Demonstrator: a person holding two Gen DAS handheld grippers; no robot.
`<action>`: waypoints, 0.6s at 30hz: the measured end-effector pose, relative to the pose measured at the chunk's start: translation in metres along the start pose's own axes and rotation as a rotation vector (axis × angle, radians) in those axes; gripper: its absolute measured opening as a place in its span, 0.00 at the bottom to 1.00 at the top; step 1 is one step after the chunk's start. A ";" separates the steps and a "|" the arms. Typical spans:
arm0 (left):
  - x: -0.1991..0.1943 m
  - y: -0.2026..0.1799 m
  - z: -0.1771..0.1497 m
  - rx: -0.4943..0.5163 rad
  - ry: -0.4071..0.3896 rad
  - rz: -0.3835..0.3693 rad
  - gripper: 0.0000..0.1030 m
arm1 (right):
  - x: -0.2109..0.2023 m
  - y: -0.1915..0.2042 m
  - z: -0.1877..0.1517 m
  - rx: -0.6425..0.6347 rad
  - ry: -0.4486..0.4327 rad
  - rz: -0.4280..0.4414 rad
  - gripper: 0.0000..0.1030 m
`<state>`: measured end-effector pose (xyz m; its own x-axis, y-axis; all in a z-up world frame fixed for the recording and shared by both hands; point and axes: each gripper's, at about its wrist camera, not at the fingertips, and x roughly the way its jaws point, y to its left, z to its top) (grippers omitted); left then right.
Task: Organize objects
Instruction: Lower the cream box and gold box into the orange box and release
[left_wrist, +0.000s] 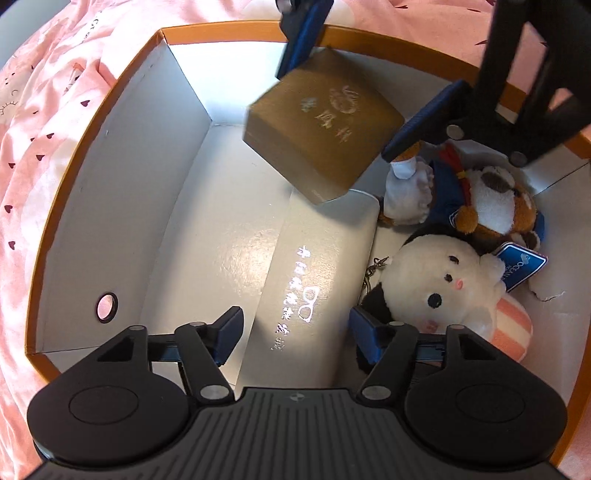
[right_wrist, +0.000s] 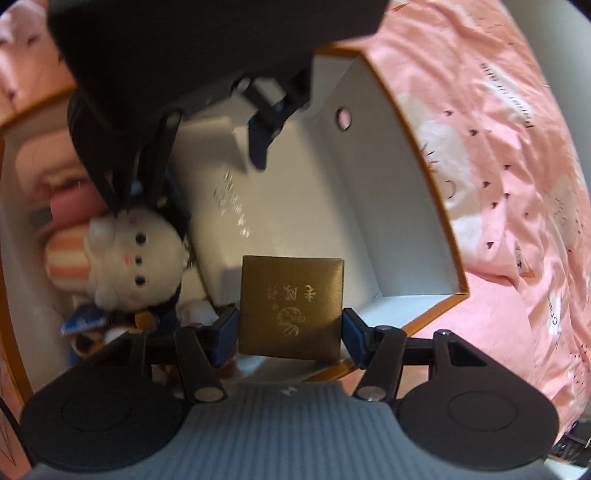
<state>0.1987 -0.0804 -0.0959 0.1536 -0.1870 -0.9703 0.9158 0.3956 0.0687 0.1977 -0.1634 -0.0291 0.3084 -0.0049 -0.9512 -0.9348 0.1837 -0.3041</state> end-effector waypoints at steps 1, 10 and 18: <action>0.000 0.002 -0.002 -0.012 -0.001 -0.009 0.77 | 0.004 -0.001 0.001 -0.010 0.023 0.010 0.59; -0.005 0.016 -0.023 -0.091 -0.021 -0.069 0.75 | 0.017 -0.021 0.005 0.010 0.082 0.082 0.61; -0.013 0.022 -0.038 -0.125 -0.046 -0.087 0.74 | 0.016 -0.035 0.012 0.062 0.087 0.131 0.69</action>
<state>0.2024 -0.0352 -0.0908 0.0955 -0.2653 -0.9594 0.8734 0.4846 -0.0471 0.2379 -0.1582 -0.0330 0.1659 -0.0615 -0.9842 -0.9525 0.2484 -0.1761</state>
